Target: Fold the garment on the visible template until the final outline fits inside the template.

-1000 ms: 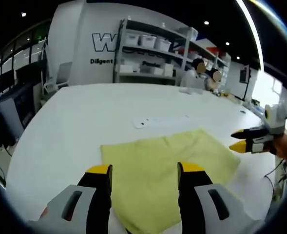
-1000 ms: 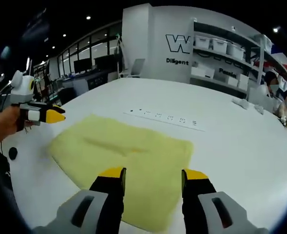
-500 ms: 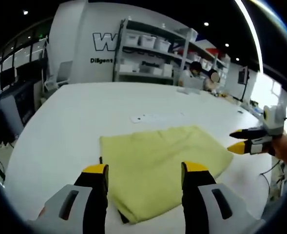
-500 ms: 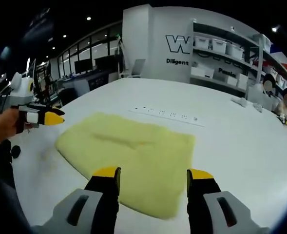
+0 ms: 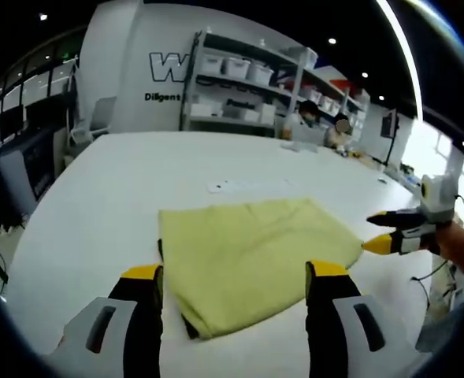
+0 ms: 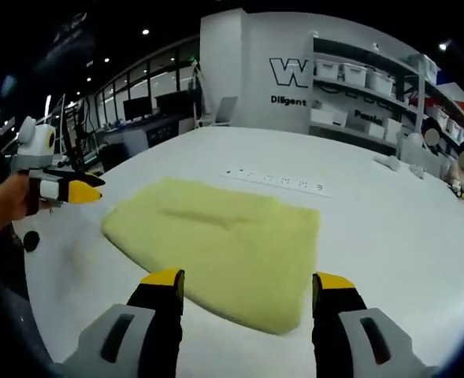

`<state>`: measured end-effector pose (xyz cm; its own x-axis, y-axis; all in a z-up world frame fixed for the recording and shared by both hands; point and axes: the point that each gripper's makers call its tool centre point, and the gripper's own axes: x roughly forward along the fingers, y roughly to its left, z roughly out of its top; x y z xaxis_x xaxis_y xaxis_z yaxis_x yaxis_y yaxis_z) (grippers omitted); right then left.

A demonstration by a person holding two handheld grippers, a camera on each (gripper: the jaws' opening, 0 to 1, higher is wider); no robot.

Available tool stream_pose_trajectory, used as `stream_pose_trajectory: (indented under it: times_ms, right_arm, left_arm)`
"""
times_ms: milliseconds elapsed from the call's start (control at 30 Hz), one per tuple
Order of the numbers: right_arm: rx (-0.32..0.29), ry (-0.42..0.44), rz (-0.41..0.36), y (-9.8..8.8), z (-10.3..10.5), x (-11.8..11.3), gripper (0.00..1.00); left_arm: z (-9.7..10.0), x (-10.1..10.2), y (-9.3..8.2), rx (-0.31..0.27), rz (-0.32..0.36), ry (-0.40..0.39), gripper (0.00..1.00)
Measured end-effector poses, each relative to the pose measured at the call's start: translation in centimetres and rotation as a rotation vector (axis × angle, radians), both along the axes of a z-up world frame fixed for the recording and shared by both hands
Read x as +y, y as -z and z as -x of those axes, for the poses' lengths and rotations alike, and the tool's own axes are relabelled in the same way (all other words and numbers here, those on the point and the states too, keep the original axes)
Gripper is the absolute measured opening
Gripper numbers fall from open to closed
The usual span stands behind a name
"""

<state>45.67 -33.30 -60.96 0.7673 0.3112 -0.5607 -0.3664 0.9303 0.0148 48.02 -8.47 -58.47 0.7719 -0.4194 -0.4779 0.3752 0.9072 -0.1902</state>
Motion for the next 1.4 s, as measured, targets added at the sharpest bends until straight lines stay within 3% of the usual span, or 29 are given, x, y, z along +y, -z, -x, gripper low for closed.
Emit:
stream_pose_trajectory:
  times_ms: [333, 633, 1200, 1400]
  right_arm:
    - [-0.001, -0.008, -0.013, 0.2, 2.0, 0.3, 0.77]
    - [0.024, -0.003, -0.023, 1.4, 4.0, 0.4, 0.81]
    - [0.043, 0.012, -0.050, 1.5, 6.1, 0.0, 0.77]
    - [0.056, 0.008, -0.055, 1.6, 6.4, -0.1, 0.66]
  left_arm:
    - [2.6, -0.2, 0.5, 0.007, 0.008, 0.009, 0.82]
    - [5.0, -0.3, 1.4, 0.024, 0.006, 0.013, 0.86]
    - [7.9, -0.9, 2.5, 0.055, 0.016, 0.024, 0.85]
    - [8.2, -0.6, 2.9, 0.069, 0.017, 0.018, 0.81]
